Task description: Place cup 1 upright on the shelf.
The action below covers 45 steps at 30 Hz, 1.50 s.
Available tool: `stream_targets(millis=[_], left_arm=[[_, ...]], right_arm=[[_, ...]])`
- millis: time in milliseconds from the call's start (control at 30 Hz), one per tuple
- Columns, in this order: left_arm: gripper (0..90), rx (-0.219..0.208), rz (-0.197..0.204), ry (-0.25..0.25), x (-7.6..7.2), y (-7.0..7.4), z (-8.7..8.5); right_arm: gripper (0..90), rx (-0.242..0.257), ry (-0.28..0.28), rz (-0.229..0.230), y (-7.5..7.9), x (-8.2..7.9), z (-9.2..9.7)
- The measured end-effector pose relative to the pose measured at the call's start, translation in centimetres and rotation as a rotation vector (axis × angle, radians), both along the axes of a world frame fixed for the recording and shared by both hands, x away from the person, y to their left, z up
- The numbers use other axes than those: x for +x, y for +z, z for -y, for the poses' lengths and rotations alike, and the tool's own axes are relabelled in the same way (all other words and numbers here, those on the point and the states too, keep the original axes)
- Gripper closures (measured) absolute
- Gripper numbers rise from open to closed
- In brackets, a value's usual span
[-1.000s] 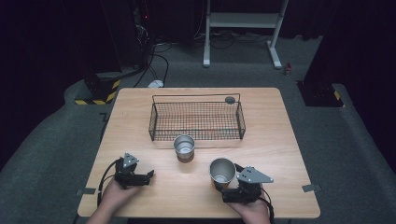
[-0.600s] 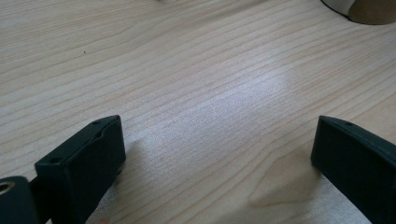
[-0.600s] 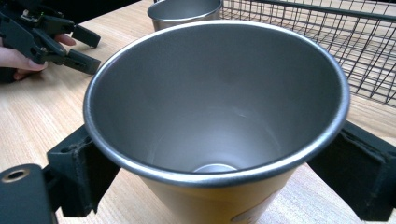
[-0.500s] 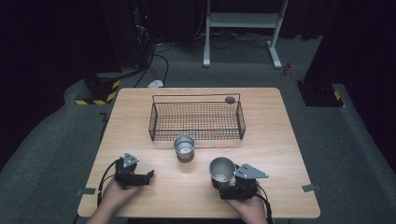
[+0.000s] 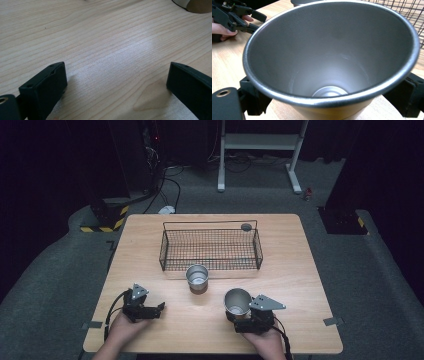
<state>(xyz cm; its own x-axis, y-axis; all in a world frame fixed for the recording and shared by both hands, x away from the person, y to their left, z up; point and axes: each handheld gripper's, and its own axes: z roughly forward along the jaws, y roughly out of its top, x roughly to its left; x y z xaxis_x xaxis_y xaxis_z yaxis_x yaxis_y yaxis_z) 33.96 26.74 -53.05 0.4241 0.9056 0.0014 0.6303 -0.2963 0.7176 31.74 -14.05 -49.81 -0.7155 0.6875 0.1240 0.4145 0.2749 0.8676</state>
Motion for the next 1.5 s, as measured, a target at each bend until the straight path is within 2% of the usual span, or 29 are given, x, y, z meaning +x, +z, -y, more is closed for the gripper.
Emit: stream_targets(millis=[233, 333, 667, 767, 900, 1333, 1500], left_arm=[[3.3, 0.0, 0.0, 0.0, 0.0, 0.0, 0.0], [3.3, 0.0, 0.0, 0.0, 0.0, 0.0, 0.0], [3.3, -0.001, 0.001, 0.0, 0.0, 0.0, 0.0], [3.3, 0.0, 0.0, 0.0, 0.0, 0.0, 0.0], [3.3, 0.0, 0.0, 0.001, 0.0, 0.0, 0.0], [5.2, -0.005, 0.002, 0.007, -0.1, 0.0, -0.1], [5.7, -0.001, 0.0, 0.007, -0.1, 0.1, -0.1]], right_arm=[[10.3, -0.012, -0.005, 0.003, -0.2, 0.0, -0.2], [13.4, -0.016, -0.011, 0.02, -0.2, -0.1, -0.1], [15.8, -0.005, -0.023, 0.015, -0.1, 0.0, 0.2], [15.9, -0.015, -0.037, 0.018, 0.0, -0.1, 0.3], [15.9, -0.003, -0.05, 0.013, 0.1, 0.0, 0.6], [16.0, 0.0, -0.112, 0.077, 0.6, 0.0, 1.2], [16.0, 0.011, -0.133, 0.066, 0.8, 0.5, 1.4]])
